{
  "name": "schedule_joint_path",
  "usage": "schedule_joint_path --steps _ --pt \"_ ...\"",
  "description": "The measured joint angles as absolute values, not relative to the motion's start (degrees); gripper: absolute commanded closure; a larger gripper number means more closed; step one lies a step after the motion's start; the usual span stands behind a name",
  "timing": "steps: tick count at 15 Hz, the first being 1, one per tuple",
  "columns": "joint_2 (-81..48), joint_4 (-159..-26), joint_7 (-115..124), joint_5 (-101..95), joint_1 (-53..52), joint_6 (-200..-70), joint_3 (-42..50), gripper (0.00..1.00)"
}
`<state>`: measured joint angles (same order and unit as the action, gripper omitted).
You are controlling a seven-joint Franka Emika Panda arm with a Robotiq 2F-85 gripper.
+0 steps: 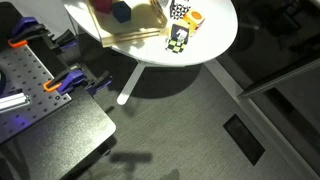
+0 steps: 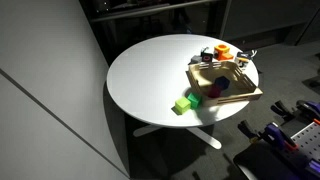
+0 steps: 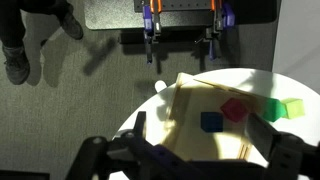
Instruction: Put the blue building block on the table
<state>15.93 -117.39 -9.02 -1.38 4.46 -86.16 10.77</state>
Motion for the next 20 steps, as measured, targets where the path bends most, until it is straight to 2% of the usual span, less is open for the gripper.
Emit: schedule_joint_path --steps 9,20 --pt "13.7 -117.4 -9.0 -1.4 4.5 -88.1 9.6 0.00" --pt "7.0 -117.5 -9.0 -1.7 2.7 -95.8 3.8 0.00"
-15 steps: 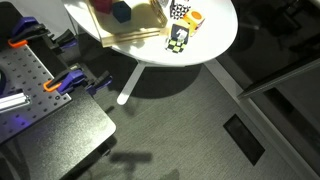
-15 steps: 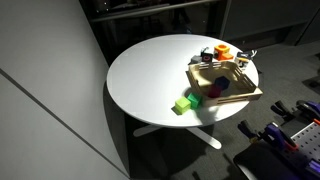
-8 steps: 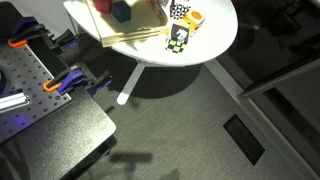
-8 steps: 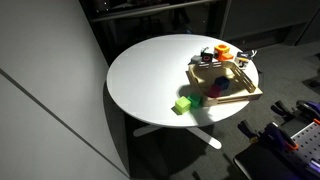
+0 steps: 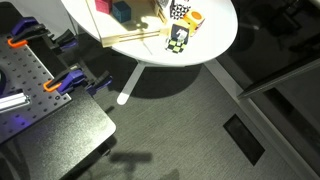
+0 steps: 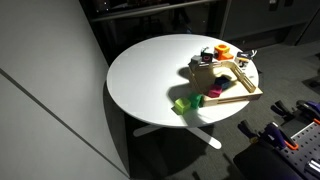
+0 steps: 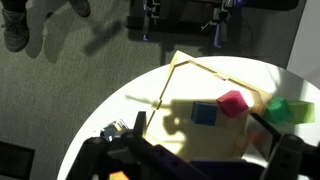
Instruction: Put the blue building block on the table
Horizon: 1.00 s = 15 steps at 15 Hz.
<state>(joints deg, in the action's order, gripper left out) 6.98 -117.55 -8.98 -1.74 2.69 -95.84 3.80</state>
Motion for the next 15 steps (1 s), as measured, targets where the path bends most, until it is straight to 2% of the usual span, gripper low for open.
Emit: schedule_joint_path --steps 15 --pt "-3.3 -121.7 -2.0 -5.3 -1.0 -111.1 -0.7 0.00"
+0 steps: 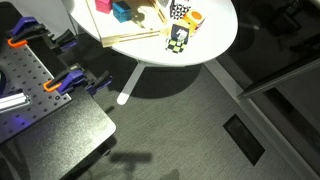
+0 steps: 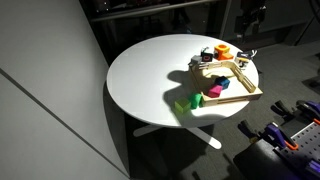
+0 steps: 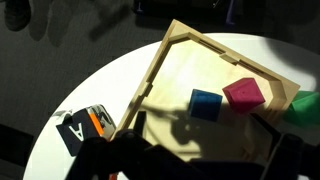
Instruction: Put the blue building block on the table
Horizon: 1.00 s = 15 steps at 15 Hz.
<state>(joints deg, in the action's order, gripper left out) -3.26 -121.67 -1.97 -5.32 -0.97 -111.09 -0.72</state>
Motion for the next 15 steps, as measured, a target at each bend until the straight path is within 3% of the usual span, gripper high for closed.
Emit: schedule_joint_path --steps 15 --pt "-9.2 -122.9 5.0 -7.1 -3.1 -121.7 -1.6 0.00"
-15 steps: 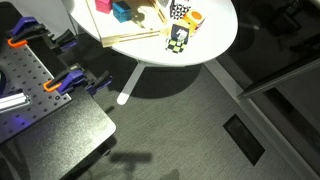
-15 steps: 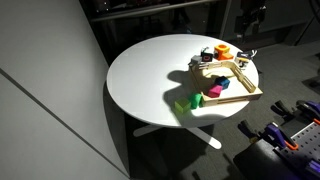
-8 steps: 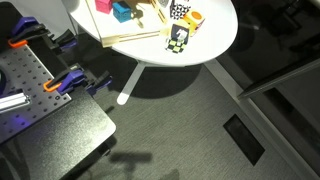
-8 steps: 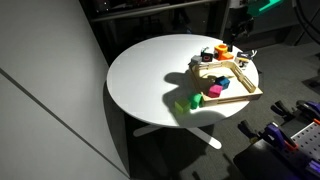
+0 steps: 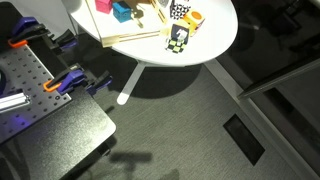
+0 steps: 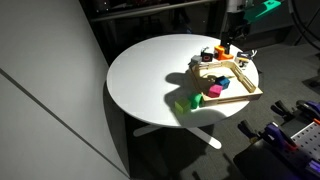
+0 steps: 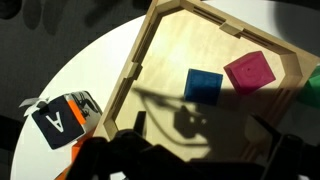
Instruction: Put the blue building block on the table
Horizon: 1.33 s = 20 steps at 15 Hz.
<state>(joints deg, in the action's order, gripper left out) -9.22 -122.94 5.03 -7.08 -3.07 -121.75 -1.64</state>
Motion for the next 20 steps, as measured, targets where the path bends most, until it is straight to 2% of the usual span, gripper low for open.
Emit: schedule_joint_path --steps 11,20 --pt "-9.8 -122.9 5.0 -7.1 -3.1 -121.9 -1.9 0.00" --pt "-15.4 -122.3 7.1 -8.2 -4.5 -126.5 -2.0 0.00"
